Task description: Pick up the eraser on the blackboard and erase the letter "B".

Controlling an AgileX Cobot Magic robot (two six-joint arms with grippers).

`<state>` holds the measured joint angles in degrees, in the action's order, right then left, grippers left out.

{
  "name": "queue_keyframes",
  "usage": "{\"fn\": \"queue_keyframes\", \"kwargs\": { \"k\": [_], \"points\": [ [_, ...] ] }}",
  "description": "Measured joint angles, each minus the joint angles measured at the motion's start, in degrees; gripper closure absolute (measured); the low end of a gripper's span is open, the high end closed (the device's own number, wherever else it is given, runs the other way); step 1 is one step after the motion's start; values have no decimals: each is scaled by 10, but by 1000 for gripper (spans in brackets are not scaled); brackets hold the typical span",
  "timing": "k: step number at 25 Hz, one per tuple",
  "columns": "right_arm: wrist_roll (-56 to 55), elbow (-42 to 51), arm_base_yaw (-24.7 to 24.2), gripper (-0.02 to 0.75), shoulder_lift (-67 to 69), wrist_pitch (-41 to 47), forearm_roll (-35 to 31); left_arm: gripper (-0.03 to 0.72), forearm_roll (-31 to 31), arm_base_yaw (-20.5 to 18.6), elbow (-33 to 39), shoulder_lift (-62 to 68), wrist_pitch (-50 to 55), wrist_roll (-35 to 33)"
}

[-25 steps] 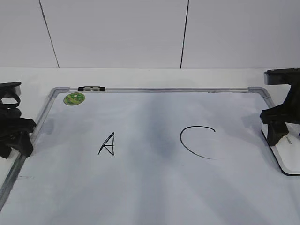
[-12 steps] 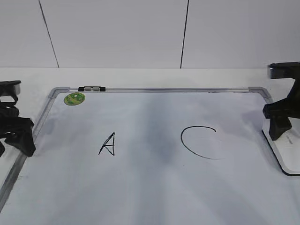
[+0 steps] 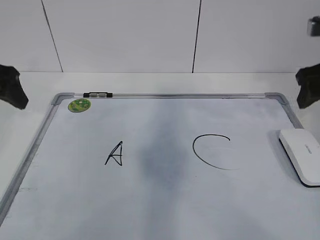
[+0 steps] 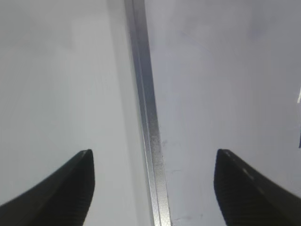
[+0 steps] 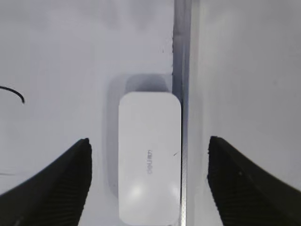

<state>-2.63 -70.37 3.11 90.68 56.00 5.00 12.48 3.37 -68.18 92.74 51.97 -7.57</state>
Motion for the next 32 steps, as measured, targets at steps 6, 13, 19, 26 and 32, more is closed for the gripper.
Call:
{"fn": "queue_keyframes", "kwargs": {
  "k": [6, 13, 19, 26, 32],
  "points": [
    [11, -57, 0, 142, -63, 5, -23, 97, -30, 0, -62, -80, 22, 0],
    [41, -109, 0, 143, -128, -5, -42, 99, -51, 0, -91, -173, -15, 0],
    [62, -154, 0, 143, -171, -9, -42, 99, -53, 0, -94, -239, -73, 0],
    [85, -165, 0, 143, -230, -21, -43, 101, -54, 0, -94, -303, -85, -2],
    [94, -168, 0, 143, -292, -18, -43, 106, -55, 0, -94, -355, -81, -2]
  ]
}}
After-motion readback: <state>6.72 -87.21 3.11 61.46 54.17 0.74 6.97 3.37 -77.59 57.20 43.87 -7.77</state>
